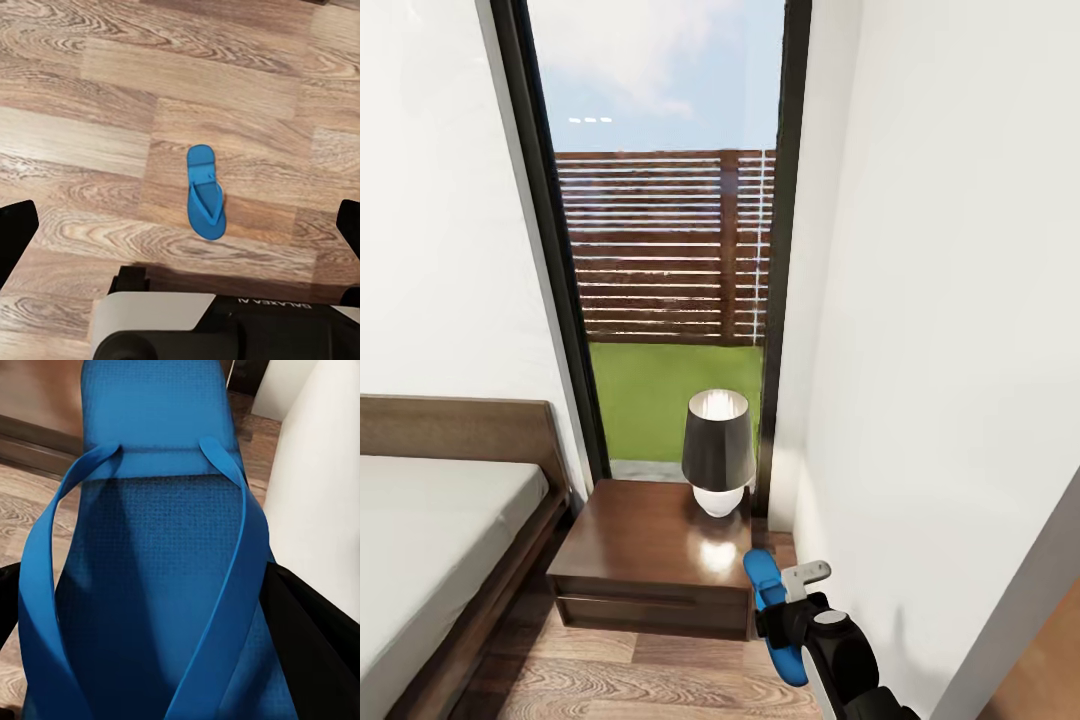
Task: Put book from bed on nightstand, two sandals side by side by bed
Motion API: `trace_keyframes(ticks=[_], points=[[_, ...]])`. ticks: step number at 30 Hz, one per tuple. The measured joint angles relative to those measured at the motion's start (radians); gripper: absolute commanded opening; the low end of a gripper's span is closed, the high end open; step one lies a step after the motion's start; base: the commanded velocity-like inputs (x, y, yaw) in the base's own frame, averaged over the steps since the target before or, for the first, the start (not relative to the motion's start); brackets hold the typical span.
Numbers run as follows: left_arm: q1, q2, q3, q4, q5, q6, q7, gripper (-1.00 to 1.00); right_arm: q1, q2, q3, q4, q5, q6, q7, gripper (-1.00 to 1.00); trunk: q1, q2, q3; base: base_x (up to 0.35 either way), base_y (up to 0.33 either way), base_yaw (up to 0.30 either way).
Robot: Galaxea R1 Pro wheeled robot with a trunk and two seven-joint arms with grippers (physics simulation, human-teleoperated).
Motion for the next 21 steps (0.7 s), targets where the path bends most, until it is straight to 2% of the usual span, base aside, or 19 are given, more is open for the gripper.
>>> trace_keyframes(ticks=[21], points=[[0.0,-0.001,0.0,0.001,-0.001,-0.025,0.0,1.0,0.0,0.0,0.001,0.001,-0.001,0.0,0.0,-1.0,0.081,-0.147,-0.066,0.0,0.0,0.0]])
